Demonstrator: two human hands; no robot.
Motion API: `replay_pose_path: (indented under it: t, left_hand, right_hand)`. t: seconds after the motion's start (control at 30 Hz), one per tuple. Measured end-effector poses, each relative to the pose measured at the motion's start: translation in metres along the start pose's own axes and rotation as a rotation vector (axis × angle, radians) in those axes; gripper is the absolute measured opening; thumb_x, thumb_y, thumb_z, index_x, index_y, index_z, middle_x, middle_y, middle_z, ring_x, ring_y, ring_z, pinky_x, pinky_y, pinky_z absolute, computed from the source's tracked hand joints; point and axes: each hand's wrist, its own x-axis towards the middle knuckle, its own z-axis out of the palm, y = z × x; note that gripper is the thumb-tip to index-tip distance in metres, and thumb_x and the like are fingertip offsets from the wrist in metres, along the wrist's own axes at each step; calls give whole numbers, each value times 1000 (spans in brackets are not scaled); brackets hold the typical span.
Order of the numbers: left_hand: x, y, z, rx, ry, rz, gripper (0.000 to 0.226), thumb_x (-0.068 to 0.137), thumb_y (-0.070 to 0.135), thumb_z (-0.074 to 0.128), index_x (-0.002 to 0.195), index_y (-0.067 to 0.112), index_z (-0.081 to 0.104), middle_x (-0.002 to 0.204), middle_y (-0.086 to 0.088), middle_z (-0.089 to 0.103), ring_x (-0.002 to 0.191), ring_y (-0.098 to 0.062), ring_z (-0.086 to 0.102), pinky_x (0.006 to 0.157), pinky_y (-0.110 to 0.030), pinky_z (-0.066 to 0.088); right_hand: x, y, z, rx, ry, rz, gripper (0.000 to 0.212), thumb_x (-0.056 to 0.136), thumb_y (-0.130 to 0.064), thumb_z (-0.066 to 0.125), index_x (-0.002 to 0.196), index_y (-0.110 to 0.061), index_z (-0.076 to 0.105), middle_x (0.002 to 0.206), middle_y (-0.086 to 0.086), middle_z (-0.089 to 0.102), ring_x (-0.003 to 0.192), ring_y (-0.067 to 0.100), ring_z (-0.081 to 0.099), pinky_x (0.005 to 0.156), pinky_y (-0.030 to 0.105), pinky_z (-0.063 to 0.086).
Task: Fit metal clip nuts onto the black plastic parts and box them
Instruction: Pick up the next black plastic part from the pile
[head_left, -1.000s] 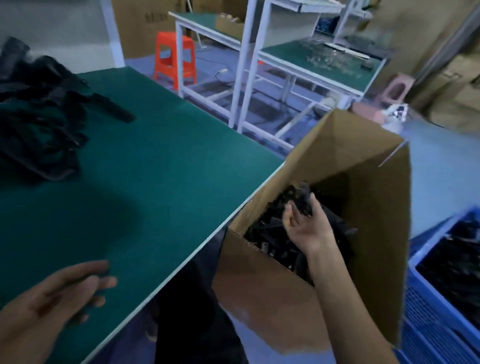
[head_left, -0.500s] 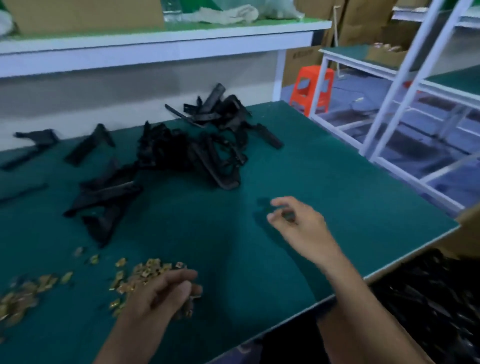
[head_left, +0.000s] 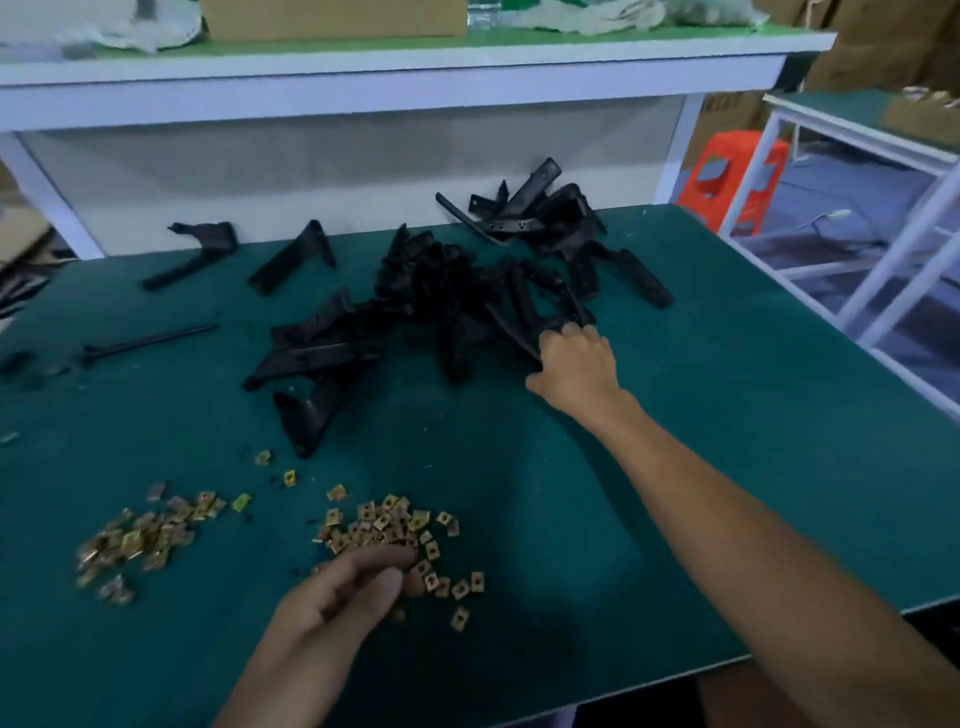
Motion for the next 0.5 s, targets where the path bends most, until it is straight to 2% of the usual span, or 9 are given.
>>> replay_pose_path:
  t: [0.07,0.17,0.23,0.37,0.43,0.5]
  left_hand:
    - [0,-3,1,23,16,18,18,95,16,60,103,19,76,98,-4,78,80,-14,72,71,-27,50]
    - [3,-5,12,85,-3,41,19,99,15,58,103,23,75,97,-1,78,81,-16,70,70,-29,49]
    - [2,-3,24,132,-49,66,22,100,19,57,101,31,75,99,2,77,84,-13,71,73,-28,50]
    - [-2,1,39,174,-118,145,29,100,22,56,97,46,72,101,4,77,86,-11,71,75,-27,50]
    - [-5,0,40,164,-118,150,26,100,23,57,98,42,74,101,4,77,87,-11,71,74,-25,50]
    - [-8,-2,38,141,-100,144,20,100,20,57,101,32,74,100,3,77,85,-10,71,71,-22,50]
  right_hand:
    - [-16,16,-3,8,-63,-30,34,89,-34,68,116,-17,60,112,9,63,107,32,55,88,41,41]
    - [-39,37,-5,154,-226,-47,42,92,-34,64,130,-25,49,92,-5,59,94,26,57,75,37,40]
    - [-45,45,-6,211,-191,-84,45,94,-32,62,136,-28,46,85,-10,51,89,22,53,72,36,40]
    - [-44,37,-5,266,-236,-156,49,97,-37,60,143,-35,46,84,-14,51,92,21,56,74,36,41]
    - [-43,27,-1,255,-281,-163,53,99,-41,57,149,-37,39,94,-9,57,101,25,59,80,39,45]
    - [-43,17,4,232,-272,-157,51,102,-40,54,151,-36,38,114,1,64,111,31,59,85,43,47]
